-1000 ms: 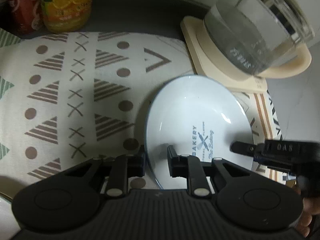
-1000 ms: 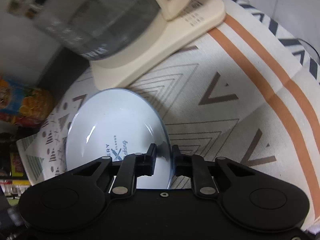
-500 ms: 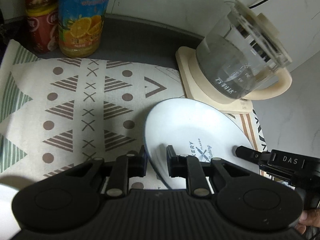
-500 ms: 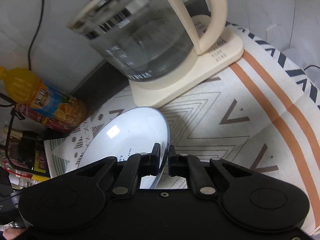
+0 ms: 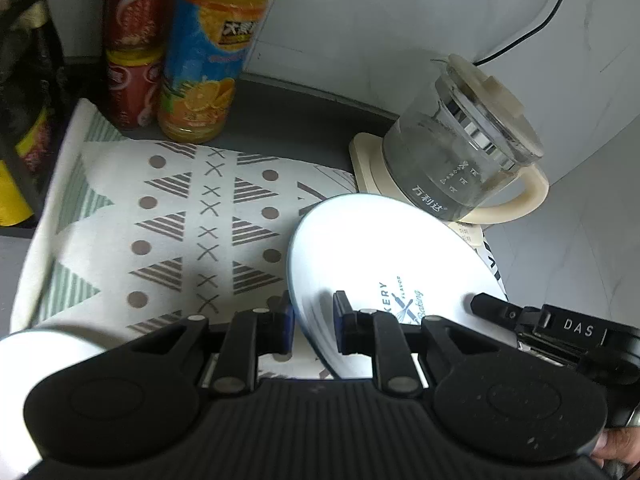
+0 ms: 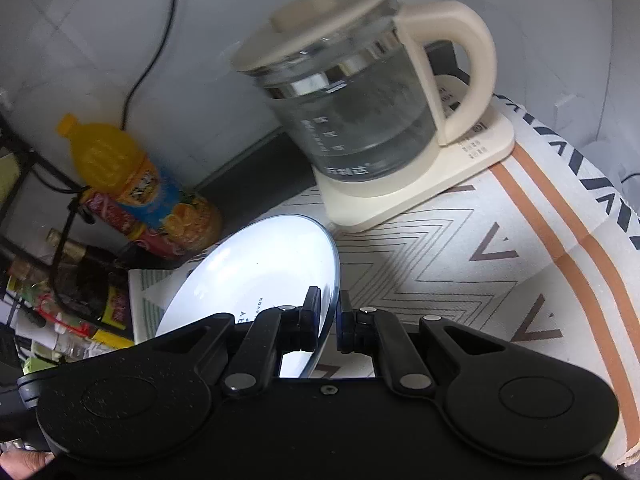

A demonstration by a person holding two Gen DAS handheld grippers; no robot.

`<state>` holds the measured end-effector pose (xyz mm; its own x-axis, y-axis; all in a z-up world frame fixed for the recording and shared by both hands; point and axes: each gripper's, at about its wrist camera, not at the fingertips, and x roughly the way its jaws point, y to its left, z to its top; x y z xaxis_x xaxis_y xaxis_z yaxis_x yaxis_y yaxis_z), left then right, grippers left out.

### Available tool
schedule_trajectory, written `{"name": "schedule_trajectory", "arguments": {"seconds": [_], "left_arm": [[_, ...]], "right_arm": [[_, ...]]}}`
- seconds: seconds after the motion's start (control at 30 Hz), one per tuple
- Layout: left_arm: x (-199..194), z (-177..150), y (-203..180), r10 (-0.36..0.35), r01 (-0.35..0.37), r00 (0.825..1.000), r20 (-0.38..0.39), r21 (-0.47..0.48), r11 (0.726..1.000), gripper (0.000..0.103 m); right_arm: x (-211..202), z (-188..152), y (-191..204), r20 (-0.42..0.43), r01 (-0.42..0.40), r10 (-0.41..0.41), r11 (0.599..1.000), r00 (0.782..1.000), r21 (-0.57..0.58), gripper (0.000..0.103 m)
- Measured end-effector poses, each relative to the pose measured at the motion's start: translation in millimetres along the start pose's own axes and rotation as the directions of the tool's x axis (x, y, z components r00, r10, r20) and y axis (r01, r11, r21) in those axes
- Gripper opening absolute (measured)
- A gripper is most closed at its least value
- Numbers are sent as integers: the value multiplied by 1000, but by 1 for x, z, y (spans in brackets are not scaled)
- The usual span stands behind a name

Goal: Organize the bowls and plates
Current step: 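Lift the 'BAKERY' plate with both grippers toward the stacked plates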

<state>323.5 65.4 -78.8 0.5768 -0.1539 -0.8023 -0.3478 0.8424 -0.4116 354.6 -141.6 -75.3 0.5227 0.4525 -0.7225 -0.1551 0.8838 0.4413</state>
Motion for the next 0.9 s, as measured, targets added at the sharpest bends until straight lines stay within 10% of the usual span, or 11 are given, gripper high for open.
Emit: {"name": "schedule_trajectory", "arguments": {"seconds": [0.9], "left_arm": [[-100, -58, 76, 123, -108, 986, 114, -125, 986, 17]], "right_arm": [[-10, -66, 89, -61, -134, 126, 977, 990, -163, 8]]}}
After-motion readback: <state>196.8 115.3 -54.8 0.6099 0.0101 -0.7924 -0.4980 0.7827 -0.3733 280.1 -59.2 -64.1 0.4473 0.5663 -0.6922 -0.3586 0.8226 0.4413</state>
